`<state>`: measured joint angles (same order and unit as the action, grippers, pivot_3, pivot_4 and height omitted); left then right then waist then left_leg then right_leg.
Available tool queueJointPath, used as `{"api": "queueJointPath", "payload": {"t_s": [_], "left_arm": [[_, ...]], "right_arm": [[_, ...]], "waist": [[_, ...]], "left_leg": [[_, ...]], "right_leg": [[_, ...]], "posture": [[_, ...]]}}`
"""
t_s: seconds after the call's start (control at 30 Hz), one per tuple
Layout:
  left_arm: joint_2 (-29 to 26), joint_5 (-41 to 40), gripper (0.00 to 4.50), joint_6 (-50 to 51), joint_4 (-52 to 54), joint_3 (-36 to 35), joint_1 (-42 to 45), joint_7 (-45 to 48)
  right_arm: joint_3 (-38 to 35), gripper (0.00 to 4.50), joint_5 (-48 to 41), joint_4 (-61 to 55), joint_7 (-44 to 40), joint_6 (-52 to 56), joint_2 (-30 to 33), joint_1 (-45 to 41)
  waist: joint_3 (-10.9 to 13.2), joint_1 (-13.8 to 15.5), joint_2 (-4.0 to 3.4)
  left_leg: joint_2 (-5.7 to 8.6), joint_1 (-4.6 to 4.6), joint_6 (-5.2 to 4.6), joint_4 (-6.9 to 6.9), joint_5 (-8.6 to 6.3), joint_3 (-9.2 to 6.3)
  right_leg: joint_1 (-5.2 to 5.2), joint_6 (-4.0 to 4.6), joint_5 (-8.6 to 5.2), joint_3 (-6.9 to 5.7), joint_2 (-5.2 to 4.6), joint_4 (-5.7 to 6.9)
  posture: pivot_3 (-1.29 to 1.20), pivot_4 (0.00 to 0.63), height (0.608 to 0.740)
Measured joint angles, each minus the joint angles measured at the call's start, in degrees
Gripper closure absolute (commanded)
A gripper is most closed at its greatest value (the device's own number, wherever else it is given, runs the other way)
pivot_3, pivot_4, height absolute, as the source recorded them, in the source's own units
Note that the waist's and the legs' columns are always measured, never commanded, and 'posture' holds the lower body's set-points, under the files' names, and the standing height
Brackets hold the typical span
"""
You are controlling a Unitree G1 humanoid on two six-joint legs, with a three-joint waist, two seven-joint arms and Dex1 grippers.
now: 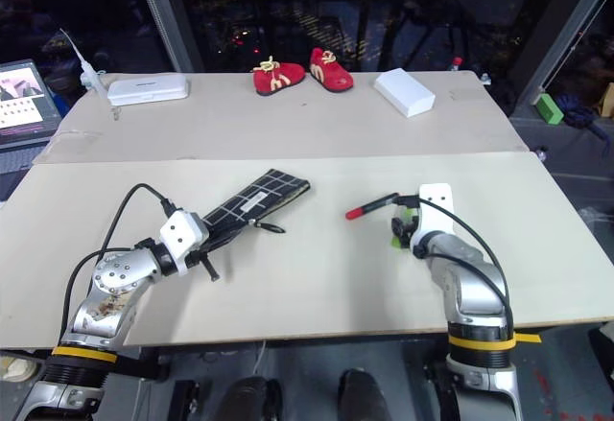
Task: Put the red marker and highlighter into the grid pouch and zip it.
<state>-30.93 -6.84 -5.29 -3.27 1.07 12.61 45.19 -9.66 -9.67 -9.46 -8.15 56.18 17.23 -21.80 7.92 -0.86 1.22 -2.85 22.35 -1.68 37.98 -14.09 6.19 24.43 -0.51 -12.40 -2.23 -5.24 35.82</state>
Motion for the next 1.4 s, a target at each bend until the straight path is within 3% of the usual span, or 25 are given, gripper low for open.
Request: {"api": "queueJointPath", "payload": {"t_s": [0.37, 0.6, 0.87, 1.0, 1.17, 1.27, 1.4], "left_arm": [[0.0, 0.0, 4.5, 0.0, 0.0, 0.0, 0.1, -0.3], [0.0, 0.0, 4.5, 0.2, 0.0, 0.0, 0.8, -0.3], [-0.3, 0.0, 4.5, 0.3, 0.0, -0.1, 0.9, -0.1], [-0.6, -0.1, 4.5, 0.3, 0.0, -0.1, 0.9, 0.0], [-0.7, -0.1, 4.5, 0.3, 0.0, -0.1, 0.9, 0.2], [-0.7, -0.1, 4.5, 0.3, 0.0, -0.1, 0.9, 0.4], [-0.8, -0.3, 4.5, 0.3, 0.2, -0.2, 0.6, 0.6]], "right_arm": [[-0.7, 1.57, -0.1, 1.0, 2.7, -1.3, -2.6, 1.0], [-2.0, 3.43, 0.0, 1.6, 3.8, -2.1, -2.4, 1.1], [-3.4, 3.43, 0.1, 2.8, 4.5, -2.2, -0.7, 0.3], [-4.6, 3.43, -1.1, 3.8, 0.9, -3.9, 2.6, -1.5], [2.8, 3.43, 0.2, 3.5, -12.5, -19.4, 11.2, -4.6], [14.1, 3.43, 7.7, 5.2, -18.7, -32.3, 16.3, -6.3], [23.4, 3.43, 17.2, 11.4, -21.6, -45.4, 18.3, -11.7]], "waist": [[0.0, 0.0, 0.01], [0.0, 0.1, 0.01], [0.0, 0.1, 0.01], [0.0, -0.1, -0.01], [0.0, -0.6, -0.02], [0.0, -0.6, -0.02], [0.0, -0.5, 0.0]], "left_leg": [[-0.01, -0.03, 0.0, 0.0, 0.0, -0.06], [0.0, -0.03, 0.0, 0.0, 0.0, -0.08], [0.01, 0.02, 0.0, 0.0, 0.0, -0.1], [0.01, 0.04, 0.0, -0.04, 0.0, -0.1], [-0.01, -0.01, -0.01, -0.12, -0.01, -0.23], [0.0, 0.0, -0.01, -0.13, 0.0, -0.25], [0.02, 0.01, 0.0, -0.12, 0.0, -0.17]], "right_leg": [[-0.05, 0.0, 0.0, -0.01, -0.01, -0.02], [-0.06, 0.0, 0.0, -0.01, -0.01, -0.03], [-0.02, -0.01, -0.01, -0.01, -0.03, -0.05], [0.08, 0.0, 0.0, 0.06, -0.02, -0.05], [0.07, -0.02, -0.02, 0.06, 0.06, -0.06], [0.09, -0.02, -0.03, 0.05, 0.03, -0.06], [0.09, -0.02, -0.02, 0.07, 0.0, -0.09]], "posture": [[0.0, 0.15, 0.74], [0.0, 0.15, 0.74], [0.0, 0.15, 0.74], [0.0, 0.15, 0.74], [0.0, 0.15, 0.74], [0.0, 0.15, 0.74], [0.0, 0.15, 0.74]]}}
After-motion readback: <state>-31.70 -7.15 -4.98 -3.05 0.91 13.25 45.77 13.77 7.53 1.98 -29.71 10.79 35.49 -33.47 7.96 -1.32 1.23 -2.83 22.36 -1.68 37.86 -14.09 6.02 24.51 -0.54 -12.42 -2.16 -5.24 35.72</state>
